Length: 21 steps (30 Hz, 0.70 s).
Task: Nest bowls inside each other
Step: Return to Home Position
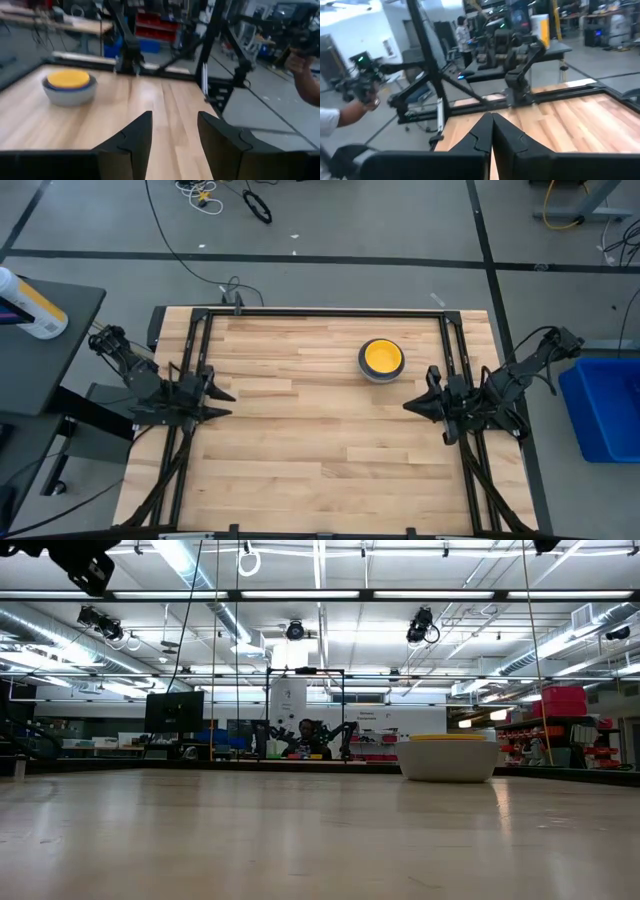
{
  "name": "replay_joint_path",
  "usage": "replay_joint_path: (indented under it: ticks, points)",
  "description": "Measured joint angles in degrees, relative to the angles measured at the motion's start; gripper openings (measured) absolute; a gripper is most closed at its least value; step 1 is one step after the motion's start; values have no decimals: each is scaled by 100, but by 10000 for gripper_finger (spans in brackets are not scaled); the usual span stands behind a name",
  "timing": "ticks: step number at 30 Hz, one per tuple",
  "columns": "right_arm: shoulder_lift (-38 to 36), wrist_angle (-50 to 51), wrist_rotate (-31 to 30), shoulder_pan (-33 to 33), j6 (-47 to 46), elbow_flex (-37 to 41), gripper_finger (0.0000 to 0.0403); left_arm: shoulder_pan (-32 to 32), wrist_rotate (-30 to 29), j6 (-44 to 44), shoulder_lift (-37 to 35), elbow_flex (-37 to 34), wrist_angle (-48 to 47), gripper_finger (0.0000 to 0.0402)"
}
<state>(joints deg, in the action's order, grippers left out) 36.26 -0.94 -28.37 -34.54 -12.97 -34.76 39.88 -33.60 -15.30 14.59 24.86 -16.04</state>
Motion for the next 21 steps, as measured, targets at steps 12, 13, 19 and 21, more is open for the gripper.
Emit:
replay_joint_path:
  ticks: [12, 13, 19, 21]
  points:
    - [-117, 158, 762, -5, 316, 2, 12, -1, 267, -351, 0, 0, 247, 167]
    - [-165, 206, 935, -15, 393, 2, 12, 0, 549, -196, -8, 0, 246, 167]
    - [-533, 457, 889, -371, 777, 4, 12, 55, 1794, -187, -322, 2, 138, 167]
    - [-644, 640, 628, -518, 787, 26, 12, 164, 1724, -219, -494, 2, -74, 167]
